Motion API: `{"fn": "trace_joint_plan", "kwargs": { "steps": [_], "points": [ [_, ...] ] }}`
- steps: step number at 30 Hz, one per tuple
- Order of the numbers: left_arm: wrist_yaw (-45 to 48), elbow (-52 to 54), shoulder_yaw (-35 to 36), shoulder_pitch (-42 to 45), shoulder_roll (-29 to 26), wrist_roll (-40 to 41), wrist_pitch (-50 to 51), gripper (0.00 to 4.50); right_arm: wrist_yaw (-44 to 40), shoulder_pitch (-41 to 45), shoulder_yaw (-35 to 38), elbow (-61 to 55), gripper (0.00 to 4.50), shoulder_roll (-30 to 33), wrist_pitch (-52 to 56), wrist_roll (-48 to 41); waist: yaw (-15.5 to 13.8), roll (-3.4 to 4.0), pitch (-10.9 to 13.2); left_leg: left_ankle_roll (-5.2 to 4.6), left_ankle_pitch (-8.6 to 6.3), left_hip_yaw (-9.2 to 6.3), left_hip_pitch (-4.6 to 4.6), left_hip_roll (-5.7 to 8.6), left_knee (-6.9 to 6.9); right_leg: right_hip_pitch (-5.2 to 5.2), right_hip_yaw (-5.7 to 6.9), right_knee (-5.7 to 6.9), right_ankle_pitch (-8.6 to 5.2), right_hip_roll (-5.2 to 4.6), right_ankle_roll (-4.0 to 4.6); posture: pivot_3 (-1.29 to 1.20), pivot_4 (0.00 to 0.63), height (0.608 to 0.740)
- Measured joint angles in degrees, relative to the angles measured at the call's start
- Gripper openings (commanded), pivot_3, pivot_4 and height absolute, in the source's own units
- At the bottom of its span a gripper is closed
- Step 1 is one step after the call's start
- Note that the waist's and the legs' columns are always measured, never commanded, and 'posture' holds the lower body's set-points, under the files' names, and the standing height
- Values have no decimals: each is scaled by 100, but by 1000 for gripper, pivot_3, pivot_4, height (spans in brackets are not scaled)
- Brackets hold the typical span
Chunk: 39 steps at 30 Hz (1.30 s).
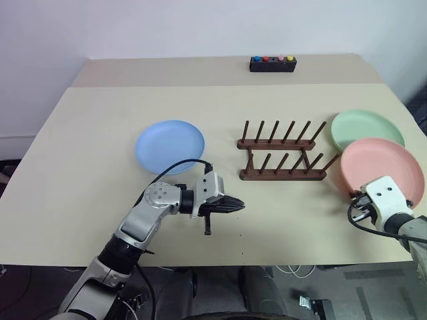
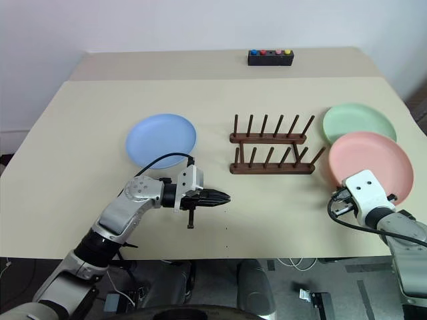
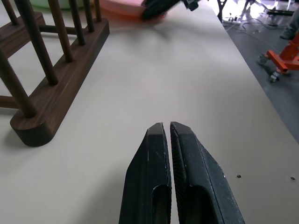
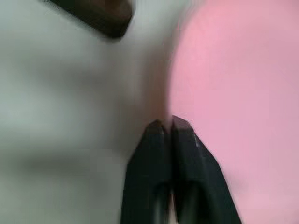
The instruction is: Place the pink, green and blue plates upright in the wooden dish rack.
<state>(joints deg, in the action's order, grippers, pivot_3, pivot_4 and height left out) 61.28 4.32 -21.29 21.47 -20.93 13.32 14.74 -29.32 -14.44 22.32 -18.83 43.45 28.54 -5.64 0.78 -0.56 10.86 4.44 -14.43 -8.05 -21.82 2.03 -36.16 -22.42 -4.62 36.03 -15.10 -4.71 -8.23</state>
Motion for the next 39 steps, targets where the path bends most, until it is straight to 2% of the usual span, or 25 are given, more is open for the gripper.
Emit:
{"fn": "trace_joint_plan", "kwargs": {
  "steps": [4,11,14,17,21,25,30,39],
  "points": [
    [16,22,30,2,14,101,-43,151,142,-254,50,-351,63,-77,192,98,-10,3,-1,0,0,0,-3,1,-1,0,-1,-1,-2,-1,3,0,150,740],
    [179,-108,19,119,99,119,-121,151,91,-549,751,-1351,63,-49,254,205,0,9,-1,0,0,1,-6,1,0,-6,-1,1,0,-1,0,0,150,740],
    [232,-243,2,191,181,111,-257,151,-165,-403,1098,-1762,63,135,42,140,6,7,0,0,0,2,-6,0,-1,-5,0,-1,1,0,-2,0,150,740],
    [234,-352,15,210,236,112,-320,151,-415,110,1413,-1818,63,414,-78,-91,1,3,2,0,0,1,-5,0,-2,-2,1,-1,1,-1,-1,0,150,740],
    [210,-467,202,327,351,231,-389,151,-671,1922,1543,-1570,63,467,267,-1598,24,-3,8,0,0,0,-4,-2,-1,-1,2,0,2,0,3,0,150,740],
    [146,-477,369,331,276,247,-433,151,-979,2948,1395,-1096,63,379,656,-2931,-7,-10,10,-2,-1,-8,-24,0,0,-11,7,-10,10,-2,-11,0,150,740],
    [-41,-388,451,121,242,246,-429,151,-1295,3317,1054,-449,63,238,1048,-3932,-9,-6,10,-5,-3,-10,-49,2,1,-40,6,-4,11,-4,-12,0,150,740],
    [-238,42,684,-149,44,370,-261,151,-1458,3402,1247,344,63,197,1609,-5381,-6,-1,8,-6,-2,-7,-50,1,-4,-45,6,4,11,-2,-11,0,150,740]
  ]
}}
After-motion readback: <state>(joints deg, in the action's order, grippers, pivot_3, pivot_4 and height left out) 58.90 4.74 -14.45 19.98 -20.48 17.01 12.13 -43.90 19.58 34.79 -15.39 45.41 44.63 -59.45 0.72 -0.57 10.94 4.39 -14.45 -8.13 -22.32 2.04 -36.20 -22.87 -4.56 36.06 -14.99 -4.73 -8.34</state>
